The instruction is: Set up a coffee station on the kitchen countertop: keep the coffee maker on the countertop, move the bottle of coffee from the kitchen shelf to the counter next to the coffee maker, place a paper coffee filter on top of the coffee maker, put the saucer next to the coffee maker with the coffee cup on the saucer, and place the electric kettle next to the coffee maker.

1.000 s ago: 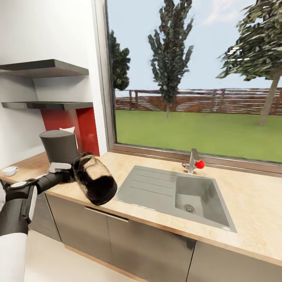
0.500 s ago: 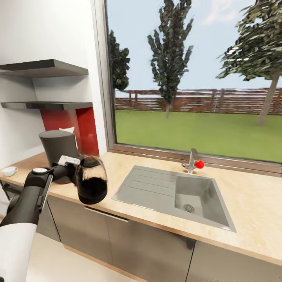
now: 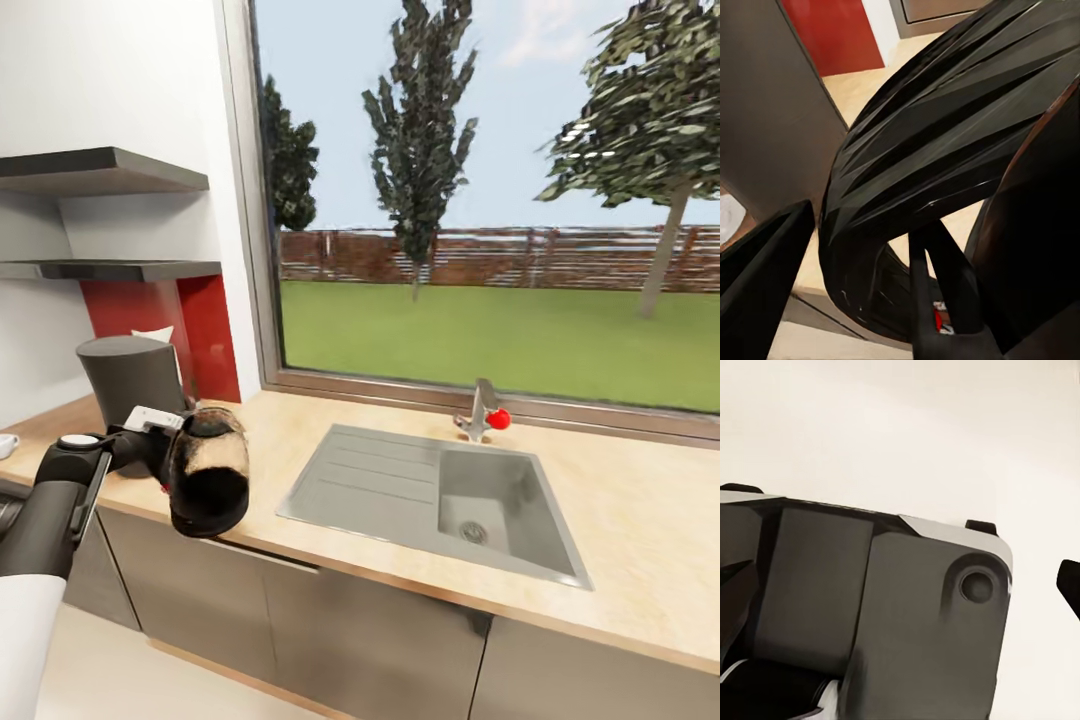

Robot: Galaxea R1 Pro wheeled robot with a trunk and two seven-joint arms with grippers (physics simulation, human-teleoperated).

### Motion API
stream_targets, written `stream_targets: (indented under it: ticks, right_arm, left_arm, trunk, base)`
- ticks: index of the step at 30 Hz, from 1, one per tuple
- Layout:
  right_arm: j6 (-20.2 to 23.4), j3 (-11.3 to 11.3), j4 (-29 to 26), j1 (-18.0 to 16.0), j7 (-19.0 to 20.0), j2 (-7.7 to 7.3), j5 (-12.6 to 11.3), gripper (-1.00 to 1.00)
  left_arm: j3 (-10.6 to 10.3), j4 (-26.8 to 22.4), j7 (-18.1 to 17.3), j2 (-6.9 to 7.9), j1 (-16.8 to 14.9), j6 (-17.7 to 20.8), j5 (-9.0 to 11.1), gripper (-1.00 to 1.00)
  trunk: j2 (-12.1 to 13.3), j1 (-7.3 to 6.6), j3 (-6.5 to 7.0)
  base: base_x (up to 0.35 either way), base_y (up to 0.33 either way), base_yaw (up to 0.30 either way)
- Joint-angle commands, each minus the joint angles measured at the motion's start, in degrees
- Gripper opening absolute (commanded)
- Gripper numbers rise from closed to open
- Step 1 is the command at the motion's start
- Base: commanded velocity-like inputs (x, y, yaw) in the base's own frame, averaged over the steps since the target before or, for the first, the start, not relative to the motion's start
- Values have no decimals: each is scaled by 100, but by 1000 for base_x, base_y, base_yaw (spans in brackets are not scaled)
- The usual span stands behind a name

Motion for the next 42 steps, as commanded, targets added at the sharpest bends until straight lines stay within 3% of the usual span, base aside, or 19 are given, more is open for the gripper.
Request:
stream_targets:
  ticks: [1,10,13,17,20,27,42]
  right_arm:
    - [-27,43,12,-6,21,2,-60,100]
    - [-27,47,12,-2,14,-3,-34,100]
    - [-27,47,12,-2,13,-5,-34,100]
    - [-27,39,14,-6,13,-5,-34,100]
    - [-27,39,14,-5,13,-5,-34,100]
    - [-28,39,14,-3,13,-5,-34,100]
    - [-11,38,179,1,13,-14,-30,100]
  left_arm:
    - [8,-6,-51,8,-1,15,-27,-100]
    - [17,3,-15,24,15,14,-26,-100]
    - [129,5,-9,14,152,-8,-17,-100]
    - [489,139,-13,-41,312,-46,36,-100]
    - [572,290,-13,-73,324,-58,48,-100]
    - [597,468,2,-108,327,-316,361,-100]
    - [611,600,162,-91,328,-354,377,-100]
  trunk:
    - [-4,4,-2]
    - [-4,4,-2]
    - [-4,4,-2]
    - [-4,4,-2]
    - [-4,4,-2]
    - [-4,4,-2]
    - [-4,4,-2]
  base:
    - [256,177,0]
    - [269,215,0]
    - [53,46,0]
    - [6,5,0]
    - [0,0,0]
    - [149,0,0]
    - [119,58,-3]
